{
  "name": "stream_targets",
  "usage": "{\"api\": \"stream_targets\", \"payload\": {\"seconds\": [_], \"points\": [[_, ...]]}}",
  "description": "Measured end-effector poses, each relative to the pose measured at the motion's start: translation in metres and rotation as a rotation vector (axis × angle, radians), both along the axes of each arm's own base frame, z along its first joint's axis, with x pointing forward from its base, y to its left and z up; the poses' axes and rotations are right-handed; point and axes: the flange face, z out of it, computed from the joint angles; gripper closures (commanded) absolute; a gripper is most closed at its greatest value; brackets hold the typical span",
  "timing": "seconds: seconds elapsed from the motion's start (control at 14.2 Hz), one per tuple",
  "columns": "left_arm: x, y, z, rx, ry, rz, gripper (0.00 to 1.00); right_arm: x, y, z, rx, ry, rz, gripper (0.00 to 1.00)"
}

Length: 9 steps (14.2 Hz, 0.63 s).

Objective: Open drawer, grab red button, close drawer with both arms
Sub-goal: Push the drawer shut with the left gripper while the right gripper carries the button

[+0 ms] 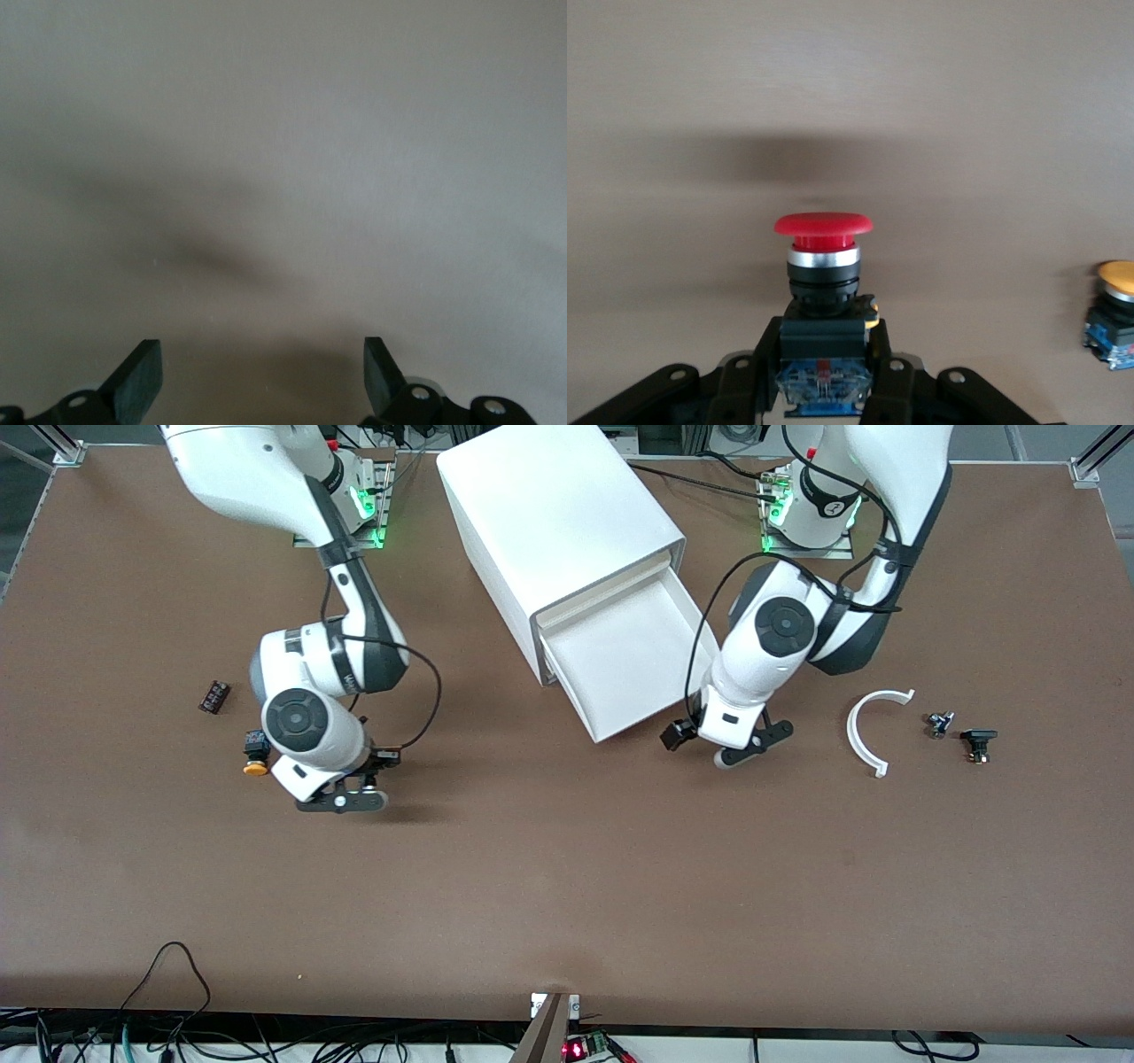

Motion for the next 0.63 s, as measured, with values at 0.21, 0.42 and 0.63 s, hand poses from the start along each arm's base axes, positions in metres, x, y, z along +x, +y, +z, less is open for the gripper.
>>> {"api": "stream_targets", "payload": {"seconds": [0.21,0.42,0.63], "points": [[-0.021,-0.016,-0.01,0.006,0.028,-0.001,0.0,-0.011,-0.046,-0.013,0.016,-0.05,-0.04,0.71],[-0.043,-0.037,-0.009,0.0,0.043,-0.01,0.0,-0.033,-0.064,-0.036,0.033,-0.105,-0.022,0.71],[-0.073,-0.063,-0.01,-0.003,0.064,-0.054,0.0,-0.055,-0.068,-0.061,0.038,-0.125,-0.004,0.69]]}}
